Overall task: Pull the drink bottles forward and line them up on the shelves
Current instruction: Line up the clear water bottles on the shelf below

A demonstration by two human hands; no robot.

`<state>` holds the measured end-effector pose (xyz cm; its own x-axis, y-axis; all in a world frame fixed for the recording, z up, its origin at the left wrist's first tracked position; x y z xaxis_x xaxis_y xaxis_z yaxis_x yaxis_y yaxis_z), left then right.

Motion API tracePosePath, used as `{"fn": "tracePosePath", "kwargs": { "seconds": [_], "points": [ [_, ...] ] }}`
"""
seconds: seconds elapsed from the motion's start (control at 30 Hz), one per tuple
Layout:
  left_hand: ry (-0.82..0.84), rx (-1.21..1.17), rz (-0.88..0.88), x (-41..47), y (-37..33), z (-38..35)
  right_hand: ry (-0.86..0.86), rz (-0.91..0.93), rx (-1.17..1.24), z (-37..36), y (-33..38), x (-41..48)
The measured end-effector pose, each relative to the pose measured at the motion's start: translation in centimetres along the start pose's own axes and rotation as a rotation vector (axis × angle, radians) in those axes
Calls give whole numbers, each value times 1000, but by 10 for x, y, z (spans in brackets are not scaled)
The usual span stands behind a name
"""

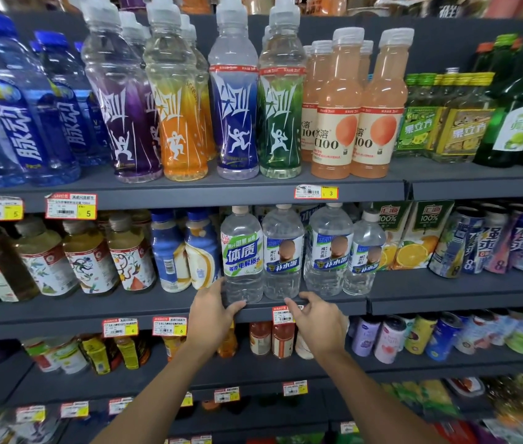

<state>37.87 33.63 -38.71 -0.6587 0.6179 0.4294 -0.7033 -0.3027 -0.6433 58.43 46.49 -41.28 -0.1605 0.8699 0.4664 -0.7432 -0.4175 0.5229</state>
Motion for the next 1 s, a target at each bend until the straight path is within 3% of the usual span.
{"fn": "tracePosePath", "kwargs": {
  "seconds": [0.07,0.27,0.6,1.0],
  "points": [
    [10,32,-35,3,-1,0,6,34,-41,0,-1,4],
    [54,420,-226,11,-2,-3,9,145,-149,0,-1,9],
    [91,237,-128,14,2,-7,31,167,-194,-3,-3,11],
    [98,222,-111,16,6,-10,38,243,-239,-2,1,16]
  ]
}}
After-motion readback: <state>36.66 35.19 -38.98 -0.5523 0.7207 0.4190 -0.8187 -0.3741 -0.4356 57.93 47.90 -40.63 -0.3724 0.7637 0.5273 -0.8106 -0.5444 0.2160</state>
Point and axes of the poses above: each hand's wrist, its own x-axis towards the middle knuckle, its own z-axis out of the back of the hand, y = z × x, the point moved 5 cm from there along x, towards the middle knuckle, and after that the axes turned 9 degrees about -y, right-handed, at the moved point
